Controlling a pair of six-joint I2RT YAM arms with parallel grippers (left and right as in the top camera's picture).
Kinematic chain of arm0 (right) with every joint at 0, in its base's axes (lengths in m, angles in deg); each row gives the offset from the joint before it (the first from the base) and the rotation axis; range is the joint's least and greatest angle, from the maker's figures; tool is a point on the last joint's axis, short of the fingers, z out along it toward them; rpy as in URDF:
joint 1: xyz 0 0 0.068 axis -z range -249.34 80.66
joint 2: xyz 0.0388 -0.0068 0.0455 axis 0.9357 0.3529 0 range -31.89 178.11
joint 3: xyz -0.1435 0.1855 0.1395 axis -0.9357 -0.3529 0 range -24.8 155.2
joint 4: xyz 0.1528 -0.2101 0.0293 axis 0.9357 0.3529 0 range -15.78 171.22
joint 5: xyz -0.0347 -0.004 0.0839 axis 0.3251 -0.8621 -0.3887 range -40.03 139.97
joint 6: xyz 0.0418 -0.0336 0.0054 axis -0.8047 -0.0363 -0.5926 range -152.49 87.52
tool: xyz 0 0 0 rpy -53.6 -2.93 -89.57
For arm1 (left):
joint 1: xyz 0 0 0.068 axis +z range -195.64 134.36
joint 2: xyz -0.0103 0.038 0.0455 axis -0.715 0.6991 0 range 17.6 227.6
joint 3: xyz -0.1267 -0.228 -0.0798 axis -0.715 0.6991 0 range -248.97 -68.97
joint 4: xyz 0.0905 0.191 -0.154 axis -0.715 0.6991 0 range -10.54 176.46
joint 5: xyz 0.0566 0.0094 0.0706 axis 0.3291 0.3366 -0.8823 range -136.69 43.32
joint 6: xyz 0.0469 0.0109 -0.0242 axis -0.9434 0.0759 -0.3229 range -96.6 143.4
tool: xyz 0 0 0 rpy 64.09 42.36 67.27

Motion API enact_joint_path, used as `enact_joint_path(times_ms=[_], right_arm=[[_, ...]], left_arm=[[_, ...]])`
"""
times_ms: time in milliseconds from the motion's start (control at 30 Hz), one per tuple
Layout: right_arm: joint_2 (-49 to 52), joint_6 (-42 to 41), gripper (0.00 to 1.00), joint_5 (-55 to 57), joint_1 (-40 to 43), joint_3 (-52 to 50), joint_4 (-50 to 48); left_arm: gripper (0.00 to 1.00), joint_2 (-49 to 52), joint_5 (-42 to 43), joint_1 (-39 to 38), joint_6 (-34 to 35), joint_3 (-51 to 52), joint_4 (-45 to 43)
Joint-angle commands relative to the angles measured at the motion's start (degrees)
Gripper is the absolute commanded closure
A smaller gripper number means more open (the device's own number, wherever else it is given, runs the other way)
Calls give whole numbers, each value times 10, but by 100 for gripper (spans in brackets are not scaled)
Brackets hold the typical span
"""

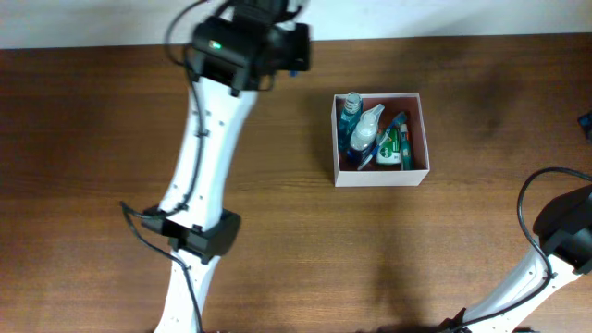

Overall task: Pack container
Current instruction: 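Lift the razor with the left gripper and carry it toward the pink box, then lower the razor into the pink box and open the left gripper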

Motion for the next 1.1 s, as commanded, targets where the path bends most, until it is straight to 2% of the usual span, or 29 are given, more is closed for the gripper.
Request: enact_joint_path(times_ms=[0, 133, 400, 600, 867, 1067], right_arm=[[-11, -3, 1, 11, -2, -3, 0], [-11, -3, 1, 11, -2, -3, 0], [-11, -3, 1, 11, -2, -3, 0], [-11, -3, 1, 11, -2, -3, 0], [-11, -3, 1, 11, -2, -3, 0], [-11, -3, 1, 11, -2, -3, 0]], left_arm=[[99, 4, -4, -50, -22, -2, -28], [99, 10, -4, -89, -44, -1, -48], [99, 48, 3, -111, -46, -1, -48], [99, 90, 57, -129, -93, -1, -48], [99, 108, 57, -169, -116, -1, -50], [93, 127, 55, -197, -120, -1, -58]])
